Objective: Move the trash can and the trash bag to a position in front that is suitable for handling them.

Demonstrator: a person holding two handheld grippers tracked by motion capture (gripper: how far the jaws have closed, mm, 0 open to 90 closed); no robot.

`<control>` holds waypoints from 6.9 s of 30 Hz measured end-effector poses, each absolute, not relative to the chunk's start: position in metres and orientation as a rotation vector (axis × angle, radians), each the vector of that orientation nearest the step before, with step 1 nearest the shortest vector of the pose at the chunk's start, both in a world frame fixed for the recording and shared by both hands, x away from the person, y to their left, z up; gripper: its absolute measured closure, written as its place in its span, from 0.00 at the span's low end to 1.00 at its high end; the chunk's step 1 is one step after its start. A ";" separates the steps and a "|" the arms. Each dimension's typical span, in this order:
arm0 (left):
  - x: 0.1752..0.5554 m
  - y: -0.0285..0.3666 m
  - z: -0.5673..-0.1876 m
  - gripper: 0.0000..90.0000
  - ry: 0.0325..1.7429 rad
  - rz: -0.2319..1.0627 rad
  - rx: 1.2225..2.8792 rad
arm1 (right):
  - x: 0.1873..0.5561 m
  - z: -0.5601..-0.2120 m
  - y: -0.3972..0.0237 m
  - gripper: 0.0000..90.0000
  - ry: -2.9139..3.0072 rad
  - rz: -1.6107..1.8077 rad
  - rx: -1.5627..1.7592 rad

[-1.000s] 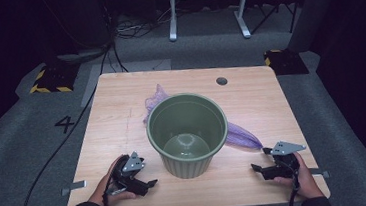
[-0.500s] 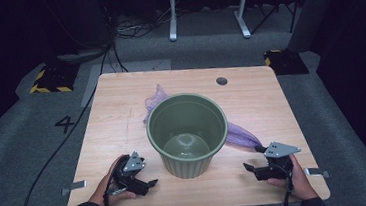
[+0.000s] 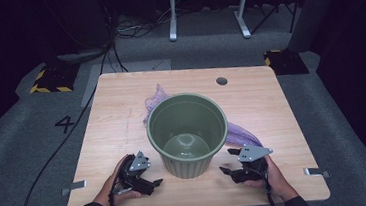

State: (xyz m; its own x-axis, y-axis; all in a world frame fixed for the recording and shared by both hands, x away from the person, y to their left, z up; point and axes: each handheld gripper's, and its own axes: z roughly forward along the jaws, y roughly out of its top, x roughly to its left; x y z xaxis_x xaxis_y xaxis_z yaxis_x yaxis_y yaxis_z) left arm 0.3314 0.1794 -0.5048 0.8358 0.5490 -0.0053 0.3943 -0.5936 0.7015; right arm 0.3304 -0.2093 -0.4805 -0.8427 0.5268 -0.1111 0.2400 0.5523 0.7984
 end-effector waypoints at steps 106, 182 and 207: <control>0.387 0.127 -0.504 0.00 0.791 0.311 2.283 | 0.330 -0.487 -0.250 0.57 2.676 1.193 0.711; 0.351 0.178 -0.506 0.00 0.647 0.239 2.312 | 0.429 -0.482 -0.320 0.42 2.299 1.056 1.197; 0.353 0.177 -0.505 0.00 0.639 0.239 2.316 | 0.341 -0.491 -0.308 0.52 2.508 1.147 0.895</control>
